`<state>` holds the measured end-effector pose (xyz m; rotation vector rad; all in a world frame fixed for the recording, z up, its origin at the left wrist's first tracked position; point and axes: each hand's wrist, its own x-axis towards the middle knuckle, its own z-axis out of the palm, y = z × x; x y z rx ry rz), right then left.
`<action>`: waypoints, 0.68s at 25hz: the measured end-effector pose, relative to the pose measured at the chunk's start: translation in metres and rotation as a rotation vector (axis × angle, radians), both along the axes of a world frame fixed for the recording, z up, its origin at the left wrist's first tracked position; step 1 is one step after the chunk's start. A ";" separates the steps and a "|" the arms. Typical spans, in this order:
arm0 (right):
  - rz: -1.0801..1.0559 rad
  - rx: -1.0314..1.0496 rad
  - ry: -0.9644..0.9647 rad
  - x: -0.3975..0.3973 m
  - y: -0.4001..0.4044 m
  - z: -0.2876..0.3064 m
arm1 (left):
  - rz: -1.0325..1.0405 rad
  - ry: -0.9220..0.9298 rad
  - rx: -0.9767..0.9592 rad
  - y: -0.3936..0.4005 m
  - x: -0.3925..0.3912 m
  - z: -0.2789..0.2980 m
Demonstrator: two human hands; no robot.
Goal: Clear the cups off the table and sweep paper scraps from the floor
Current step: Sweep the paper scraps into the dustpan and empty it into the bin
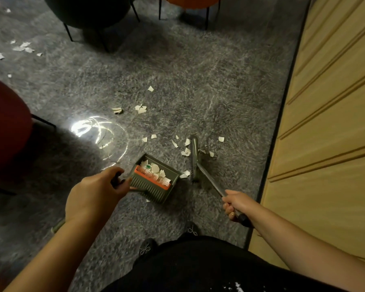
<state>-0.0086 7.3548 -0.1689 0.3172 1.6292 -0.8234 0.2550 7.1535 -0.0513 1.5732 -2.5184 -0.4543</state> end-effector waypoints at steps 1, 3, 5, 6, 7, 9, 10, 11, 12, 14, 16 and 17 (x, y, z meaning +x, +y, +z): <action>0.002 0.000 -0.007 -0.001 -0.002 0.002 | 0.017 -0.001 0.007 -0.002 0.007 0.000; 0.034 0.000 -0.017 0.001 -0.006 0.007 | 0.021 -0.003 -0.002 -0.004 0.023 -0.001; 0.078 0.012 -0.020 0.006 -0.008 0.011 | 0.024 -0.020 -0.002 -0.005 0.039 -0.001; 0.098 0.018 -0.020 0.012 -0.009 0.012 | 0.031 -0.027 0.008 -0.005 0.048 -0.001; 0.120 0.022 -0.021 0.020 -0.010 0.013 | 0.038 -0.031 0.019 -0.004 0.058 -0.001; 0.172 0.022 -0.021 0.042 -0.012 0.016 | 0.054 -0.033 0.043 -0.004 0.081 -0.001; 0.194 0.019 -0.022 0.055 -0.014 0.017 | 0.064 -0.033 0.054 -0.004 0.094 0.000; 0.211 0.014 -0.027 0.068 -0.017 0.018 | 0.076 -0.032 0.061 -0.003 0.108 0.001; 0.227 0.012 -0.034 0.082 -0.021 0.018 | 0.089 -0.029 0.067 -0.002 0.124 0.003; 0.265 0.010 -0.050 0.109 -0.029 0.017 | 0.112 -0.027 0.075 0.001 0.153 0.008; 0.316 0.008 -0.057 0.134 -0.039 0.016 | 0.134 -0.027 0.073 0.002 0.181 0.012; 0.337 0.006 -0.058 0.146 -0.044 0.015 | 0.147 -0.026 0.071 0.003 0.194 0.013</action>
